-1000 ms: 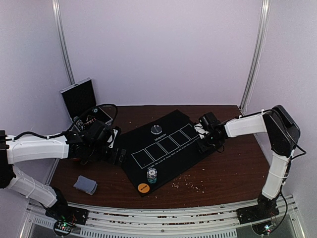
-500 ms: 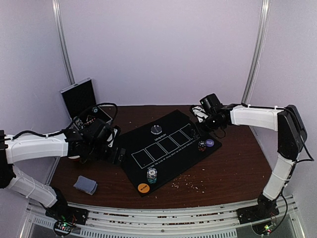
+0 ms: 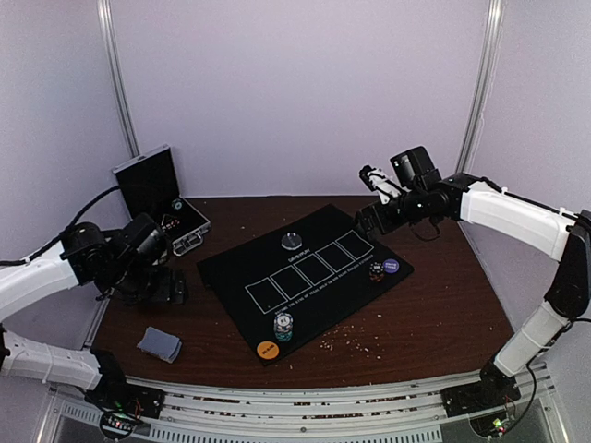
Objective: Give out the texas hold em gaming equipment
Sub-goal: Adjust the face-down deck piles at the center of the board.
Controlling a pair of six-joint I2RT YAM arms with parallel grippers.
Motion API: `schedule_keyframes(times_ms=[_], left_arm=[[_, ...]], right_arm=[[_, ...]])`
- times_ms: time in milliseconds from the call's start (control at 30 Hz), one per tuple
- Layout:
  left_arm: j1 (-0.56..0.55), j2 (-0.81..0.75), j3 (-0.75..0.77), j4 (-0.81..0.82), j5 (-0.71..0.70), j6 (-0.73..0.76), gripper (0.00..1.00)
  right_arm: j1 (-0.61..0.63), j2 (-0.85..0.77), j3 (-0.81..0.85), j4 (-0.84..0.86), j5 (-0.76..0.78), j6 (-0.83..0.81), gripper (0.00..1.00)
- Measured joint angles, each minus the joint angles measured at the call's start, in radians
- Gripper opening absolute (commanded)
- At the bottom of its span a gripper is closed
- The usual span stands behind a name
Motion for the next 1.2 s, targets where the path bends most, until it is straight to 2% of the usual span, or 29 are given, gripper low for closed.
schedule_keyframes(times_ms=[200, 300, 467, 767, 900, 1200], left_arm=[[0.001, -0.152, -0.089, -0.053, 0.000, -0.339, 0.98], [0.001, -0.097, -0.130, -0.136, 0.007, -0.511, 0.98], [0.001, 0.058, -0.167, -0.172, 0.018, -0.689, 0.98], [0.001, 0.082, -0.227, -0.081, -0.008, -0.881, 0.98], [0.001, 0.102, -0.289, -0.013, 0.007, -0.910, 0.98], [0.003, 0.126, -0.329, 0.114, 0.001, -0.935, 0.98]], right_arm=[[0.078, -0.001, -0.007, -0.027, -0.005, -0.004, 1.00], [0.110, -0.002, -0.014, -0.031, -0.004, -0.009, 1.00], [0.149, -0.002, -0.031, -0.037, 0.005, -0.017, 0.99], [0.182, -0.003, -0.050, -0.055, 0.019, -0.041, 0.99], [0.188, -0.003, -0.061, -0.059, 0.019, -0.043, 0.99], [0.190, -0.003, -0.063, -0.060, 0.019, -0.050, 0.99]])
